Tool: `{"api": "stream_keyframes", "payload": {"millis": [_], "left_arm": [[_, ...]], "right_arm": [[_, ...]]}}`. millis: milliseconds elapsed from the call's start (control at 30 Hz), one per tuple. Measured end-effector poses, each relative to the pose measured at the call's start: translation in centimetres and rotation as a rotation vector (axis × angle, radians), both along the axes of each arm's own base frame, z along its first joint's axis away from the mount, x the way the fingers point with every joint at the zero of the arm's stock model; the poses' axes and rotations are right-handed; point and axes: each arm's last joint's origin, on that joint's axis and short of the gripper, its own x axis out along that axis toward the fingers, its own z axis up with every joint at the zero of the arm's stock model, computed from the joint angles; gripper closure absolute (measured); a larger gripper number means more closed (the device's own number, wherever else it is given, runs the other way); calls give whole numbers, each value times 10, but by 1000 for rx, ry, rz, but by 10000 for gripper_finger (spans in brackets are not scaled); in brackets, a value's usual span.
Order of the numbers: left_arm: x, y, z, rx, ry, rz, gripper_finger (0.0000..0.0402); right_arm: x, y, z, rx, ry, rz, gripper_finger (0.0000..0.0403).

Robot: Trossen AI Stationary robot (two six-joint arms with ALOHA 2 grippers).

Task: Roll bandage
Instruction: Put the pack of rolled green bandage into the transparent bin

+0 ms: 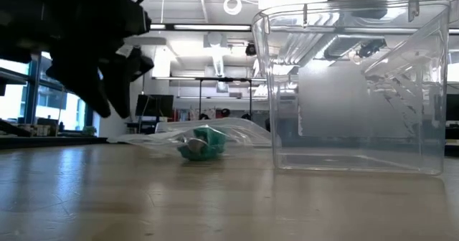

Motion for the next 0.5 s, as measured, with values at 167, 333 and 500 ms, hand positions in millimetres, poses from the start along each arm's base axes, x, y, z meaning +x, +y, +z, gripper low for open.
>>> {"api": "stream_keyframes", "payload": {"millis": [167, 333, 500], "left_arm": [[4, 0, -19, 21, 4, -50, 214], [13, 2, -44, 239, 19, -25, 174], [23, 2, -57, 296, 8, 53, 181]], "right_arm": [[5, 7, -6, 34, 30, -13, 197], [12, 13, -12, 72, 53, -27, 197], [14, 20, -13, 138, 48, -28, 197]]}}
